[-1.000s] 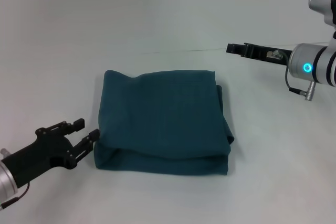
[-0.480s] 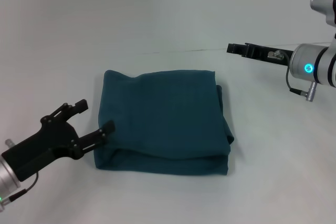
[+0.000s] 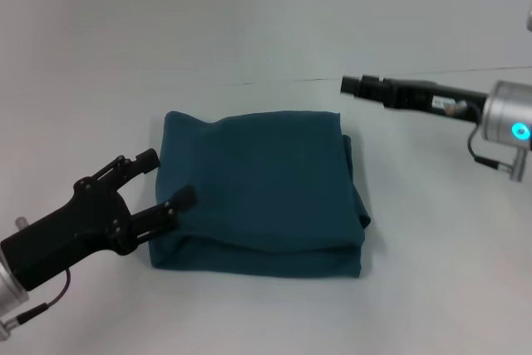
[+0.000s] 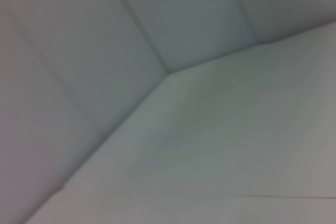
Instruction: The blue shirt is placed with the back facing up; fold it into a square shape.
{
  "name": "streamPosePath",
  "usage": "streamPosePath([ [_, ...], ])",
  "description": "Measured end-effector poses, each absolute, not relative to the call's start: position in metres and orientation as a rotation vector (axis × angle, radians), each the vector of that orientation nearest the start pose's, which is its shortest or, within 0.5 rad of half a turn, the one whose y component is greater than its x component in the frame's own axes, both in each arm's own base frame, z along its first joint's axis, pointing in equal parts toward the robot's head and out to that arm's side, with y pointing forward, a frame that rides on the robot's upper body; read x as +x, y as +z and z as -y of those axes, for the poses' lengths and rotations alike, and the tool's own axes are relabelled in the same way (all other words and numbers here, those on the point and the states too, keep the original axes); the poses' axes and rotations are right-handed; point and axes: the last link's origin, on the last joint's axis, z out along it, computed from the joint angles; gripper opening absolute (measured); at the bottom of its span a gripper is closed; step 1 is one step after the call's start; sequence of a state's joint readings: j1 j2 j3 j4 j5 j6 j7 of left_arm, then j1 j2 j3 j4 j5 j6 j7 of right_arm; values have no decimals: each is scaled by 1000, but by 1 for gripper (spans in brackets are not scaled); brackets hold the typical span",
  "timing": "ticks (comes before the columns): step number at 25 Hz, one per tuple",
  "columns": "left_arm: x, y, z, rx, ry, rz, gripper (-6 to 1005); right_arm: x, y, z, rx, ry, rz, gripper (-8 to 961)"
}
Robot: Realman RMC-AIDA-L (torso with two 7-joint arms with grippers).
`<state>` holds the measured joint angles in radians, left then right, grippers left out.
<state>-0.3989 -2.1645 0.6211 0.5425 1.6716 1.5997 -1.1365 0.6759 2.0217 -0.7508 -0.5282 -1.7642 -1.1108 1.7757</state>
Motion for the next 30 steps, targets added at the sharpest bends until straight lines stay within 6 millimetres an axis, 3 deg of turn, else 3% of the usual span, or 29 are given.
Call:
streamPosePath([
  [7, -264, -5, -284, -2445, -1172, 595, 919, 248, 19, -369, -2557, 861, -878, 599],
  [10, -263, -2, -275, -2523, -1170, 618, 919, 250, 18, -349, -2628, 893, -783, 838],
  [14, -264, -4, -268, -2575, -1166, 666, 919, 255, 15, -328, -2673, 939, -679, 871],
  [19, -268, -10, -261, -2641, -1124, 757, 919, 253, 8, -319, -2748, 915, -613, 912],
  [30, -269, -21, -257, -2716, -1065, 867, 919, 246, -8, -322, -2913, 738, -622, 927],
])
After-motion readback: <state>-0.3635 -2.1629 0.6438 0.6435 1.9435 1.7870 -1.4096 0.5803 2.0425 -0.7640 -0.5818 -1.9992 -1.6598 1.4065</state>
